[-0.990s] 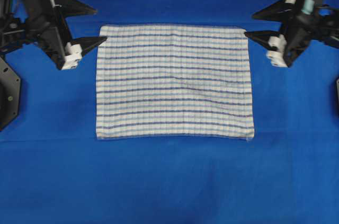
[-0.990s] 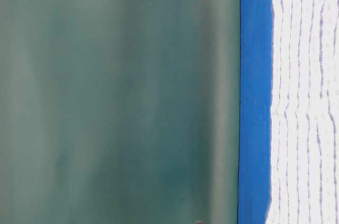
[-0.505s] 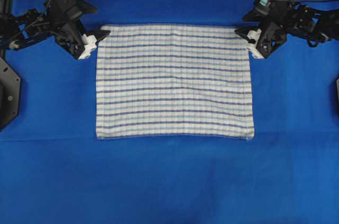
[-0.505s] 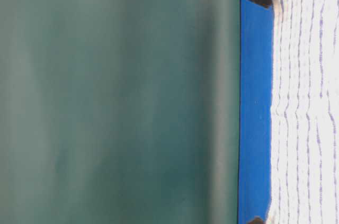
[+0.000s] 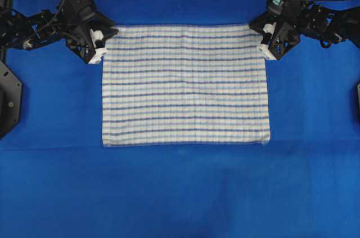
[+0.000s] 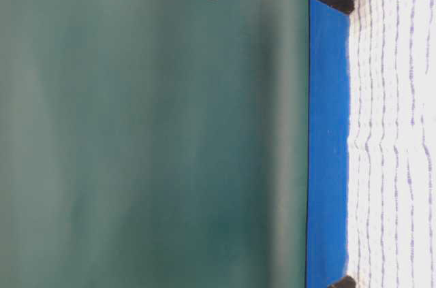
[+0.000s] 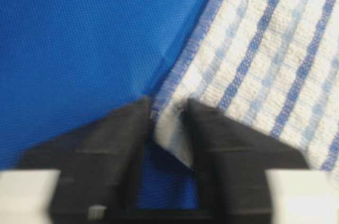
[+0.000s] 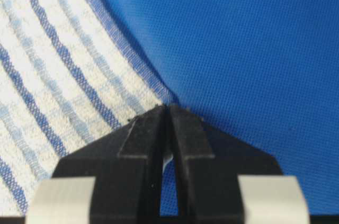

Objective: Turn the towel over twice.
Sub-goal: 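Pinch the top corners of the striped towel with both grippers, then lift the held corners up and pull them away from the table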

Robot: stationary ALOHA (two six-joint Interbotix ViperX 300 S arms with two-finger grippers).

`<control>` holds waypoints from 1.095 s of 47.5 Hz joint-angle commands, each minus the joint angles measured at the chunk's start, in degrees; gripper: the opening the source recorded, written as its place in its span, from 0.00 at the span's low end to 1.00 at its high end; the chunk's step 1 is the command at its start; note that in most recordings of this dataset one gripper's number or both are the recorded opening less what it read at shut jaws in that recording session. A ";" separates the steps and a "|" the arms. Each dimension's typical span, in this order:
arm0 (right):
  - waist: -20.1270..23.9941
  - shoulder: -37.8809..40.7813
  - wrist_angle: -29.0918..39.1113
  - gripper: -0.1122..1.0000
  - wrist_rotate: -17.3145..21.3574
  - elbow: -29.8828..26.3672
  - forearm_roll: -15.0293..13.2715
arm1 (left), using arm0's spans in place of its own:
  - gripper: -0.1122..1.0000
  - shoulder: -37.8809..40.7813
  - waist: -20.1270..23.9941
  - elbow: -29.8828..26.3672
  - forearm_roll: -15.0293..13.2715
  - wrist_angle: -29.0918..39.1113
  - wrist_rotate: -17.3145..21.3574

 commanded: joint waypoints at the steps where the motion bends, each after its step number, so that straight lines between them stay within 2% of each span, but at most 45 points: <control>1: -0.35 -0.62 0.00 0.14 0.00 -0.09 -0.09 | 0.19 -0.62 0.26 -0.26 -0.18 0.53 -0.18; 3: -0.35 -0.70 0.00 0.14 0.09 0.00 -0.09 | 0.13 -0.62 0.26 -0.18 -0.09 0.53 -0.18; 17: -0.35 -2.02 0.00 0.14 0.70 0.09 0.44 | 0.14 -2.55 0.26 -0.79 -0.26 0.70 -0.26; 25: -0.70 -5.45 0.09 0.14 0.62 0.00 0.53 | 0.14 -6.94 0.79 -1.23 -0.18 1.76 -0.26; 36: -3.52 -10.11 0.62 0.14 0.26 -0.62 0.53 | 0.14 -13.62 1.93 -3.08 -0.18 3.60 -0.18; 52: -6.24 -17.67 5.19 0.14 -1.23 -4.13 -0.09 | 0.14 -21.18 3.78 -6.06 -0.18 4.22 1.05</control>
